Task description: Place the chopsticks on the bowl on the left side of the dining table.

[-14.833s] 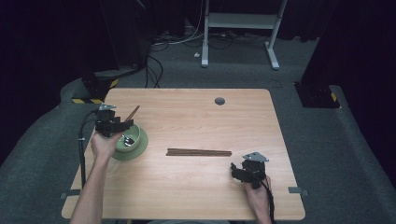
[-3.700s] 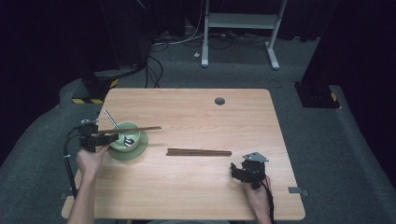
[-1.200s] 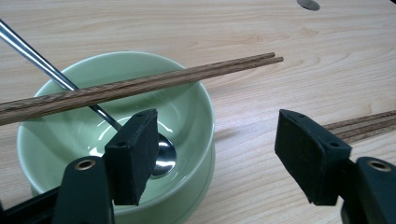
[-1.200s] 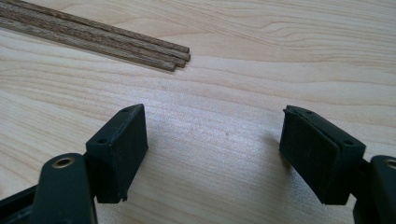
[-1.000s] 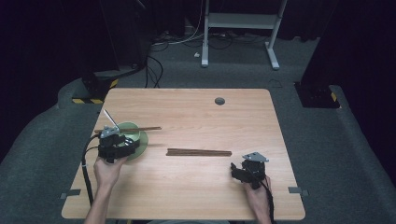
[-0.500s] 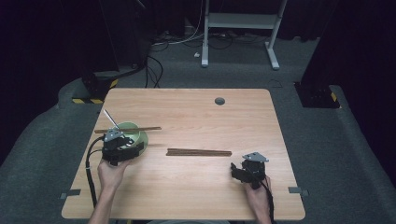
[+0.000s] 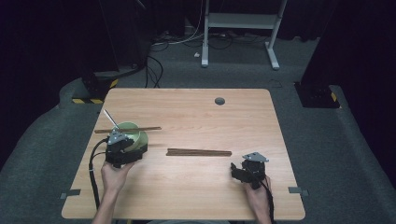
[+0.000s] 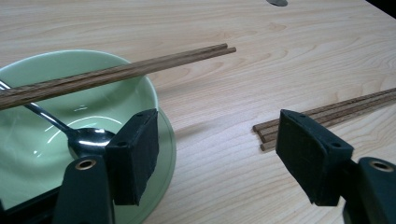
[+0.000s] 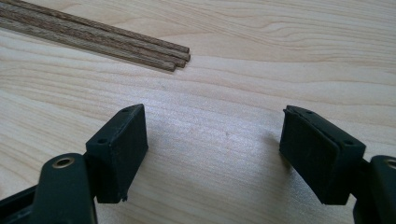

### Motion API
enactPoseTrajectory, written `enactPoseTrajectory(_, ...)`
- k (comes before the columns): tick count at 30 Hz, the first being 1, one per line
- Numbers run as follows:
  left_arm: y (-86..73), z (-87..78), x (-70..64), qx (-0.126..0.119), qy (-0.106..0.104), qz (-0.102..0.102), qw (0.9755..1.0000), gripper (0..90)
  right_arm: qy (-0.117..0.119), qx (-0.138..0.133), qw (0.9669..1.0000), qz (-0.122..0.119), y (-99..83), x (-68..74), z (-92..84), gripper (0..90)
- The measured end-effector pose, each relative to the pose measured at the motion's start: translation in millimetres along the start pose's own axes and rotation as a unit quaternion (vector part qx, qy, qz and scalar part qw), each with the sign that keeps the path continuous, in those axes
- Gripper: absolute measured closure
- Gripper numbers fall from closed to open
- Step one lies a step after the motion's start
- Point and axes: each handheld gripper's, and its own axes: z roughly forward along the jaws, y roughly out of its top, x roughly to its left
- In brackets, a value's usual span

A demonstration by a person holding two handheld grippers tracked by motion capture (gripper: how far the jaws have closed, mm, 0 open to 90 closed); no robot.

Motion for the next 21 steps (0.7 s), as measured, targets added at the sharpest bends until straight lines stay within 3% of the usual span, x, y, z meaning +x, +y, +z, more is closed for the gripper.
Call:
enactPoseTrajectory(11,-5.1,1.9,-5.2,0.003,-0.003,0.005,1.0,30.3,0.0,0.0,1.0,0.0,0.0,0.0,0.0,22.7)
enactPoseTrajectory(21,-10.5,4.7,-13.5,-0.002,-0.019,0.006,0.9998,30.4,0.0,0.0,1.0,0.0,0.0,0.0,0.0,22.7)
